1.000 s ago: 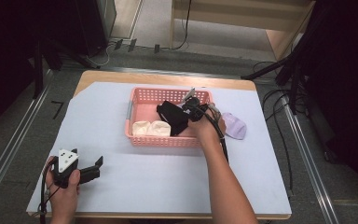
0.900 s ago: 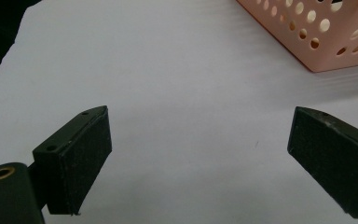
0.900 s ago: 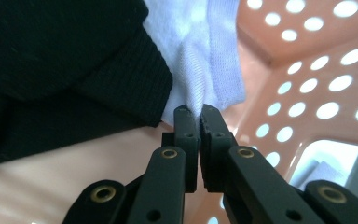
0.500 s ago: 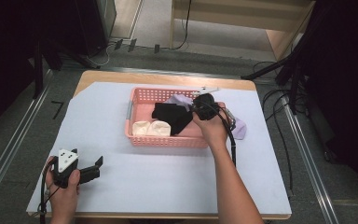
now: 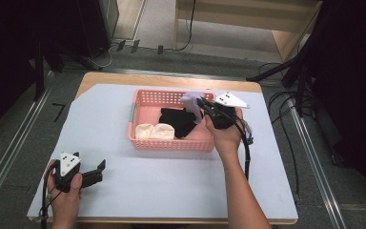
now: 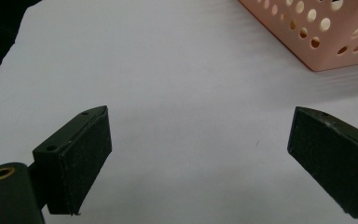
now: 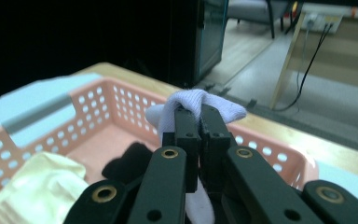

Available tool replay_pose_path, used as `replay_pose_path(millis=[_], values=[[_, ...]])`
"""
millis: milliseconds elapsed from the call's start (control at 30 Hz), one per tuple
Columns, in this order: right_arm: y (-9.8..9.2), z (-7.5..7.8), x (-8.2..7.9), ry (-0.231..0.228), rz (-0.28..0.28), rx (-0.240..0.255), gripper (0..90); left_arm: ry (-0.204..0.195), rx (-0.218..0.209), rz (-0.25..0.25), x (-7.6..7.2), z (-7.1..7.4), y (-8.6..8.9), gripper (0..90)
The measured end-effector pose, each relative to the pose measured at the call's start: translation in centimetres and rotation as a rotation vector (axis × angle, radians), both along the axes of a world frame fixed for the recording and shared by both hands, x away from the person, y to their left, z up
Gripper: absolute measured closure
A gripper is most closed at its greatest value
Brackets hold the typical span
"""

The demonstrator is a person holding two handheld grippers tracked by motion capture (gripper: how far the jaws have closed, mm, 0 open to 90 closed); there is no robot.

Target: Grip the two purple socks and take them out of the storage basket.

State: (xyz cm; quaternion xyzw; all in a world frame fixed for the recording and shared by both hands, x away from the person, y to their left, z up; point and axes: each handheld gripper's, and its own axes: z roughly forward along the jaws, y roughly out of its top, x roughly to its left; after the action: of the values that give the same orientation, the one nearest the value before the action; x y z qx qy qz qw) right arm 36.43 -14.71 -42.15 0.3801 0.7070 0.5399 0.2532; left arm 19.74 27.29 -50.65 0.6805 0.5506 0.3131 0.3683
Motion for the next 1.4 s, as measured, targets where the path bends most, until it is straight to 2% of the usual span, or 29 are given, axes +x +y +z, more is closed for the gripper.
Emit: replay_pose_path(millis=[133, 267, 367, 667, 867, 900, 967, 1067, 1100, 1167, 1300, 1367, 1400], values=[[-0.3, 0.5, -0.5, -0.053, -0.023, 0.060, 88.0, 0.002, 0.001, -0.002, 0.0, 0.0, 0.0, 6.6], [-0.8, 1.1, -0.7, -0.098, -0.062, 0.142, 87.9, 0.000, -0.001, -0.001, 0.0, 0.0, 0.0, 6.6], [-1.1, 1.4, -0.8, -0.130, -0.080, 0.178, 87.9, 0.000, -0.001, -0.001, 0.0, 0.0, 0.0, 6.6], [-2.9, 2.3, -1.4, -0.186, -0.145, 0.203, 87.8, 0.001, 0.002, 0.001, 0.0, 0.0, 0.0, 6.6], [-5.3, 3.0, -1.8, -0.225, -0.221, 0.221, 87.7, 0.001, 0.007, -0.002, 0.0, 0.0, 0.0, 6.7], [-5.3, 3.0, -1.8, -0.225, -0.221, 0.221, 87.7, 0.002, 0.004, -0.003, 0.0, 0.0, 0.0, 6.7], [-6.8, 3.0, -2.0, -0.230, -0.258, 0.221, 87.7, 0.001, 0.003, -0.002, 0.0, 0.0, 0.0, 6.6], [-7.7, 2.8, -2.2, -0.226, -0.282, 0.221, 87.6, 0.001, 0.007, -0.004, 0.0, 0.0, 0.0, 6.6], [-8.7, 2.6, -2.3, -0.226, -0.304, 0.216, 87.6, 0.001, 0.008, -0.004, 0.0, 0.0, 0.0, 6.6], [-9.0, 2.5, -2.4, -0.226, -0.313, 0.217, 87.6, 0.001, 0.009, -0.004, 0.0, 0.0, 0.0, 6.6], [-11.3, 1.5, -2.9, -0.212, -0.365, 0.215, 87.5, 0.002, 0.008, -0.004, 0.0, 0.0, 0.0, 6.7], [-11.6, 1.3, -3.0, -0.204, -0.372, 0.216, 87.5, 0.003, 0.010, -0.004, 0.0, 0.0, -0.1, 6.7], [-12.2, 0.6, -3.1, -0.190, -0.390, 0.202, 87.5, 0.003, 0.009, -0.003, 0.0, 0.0, -0.1, 6.7]])
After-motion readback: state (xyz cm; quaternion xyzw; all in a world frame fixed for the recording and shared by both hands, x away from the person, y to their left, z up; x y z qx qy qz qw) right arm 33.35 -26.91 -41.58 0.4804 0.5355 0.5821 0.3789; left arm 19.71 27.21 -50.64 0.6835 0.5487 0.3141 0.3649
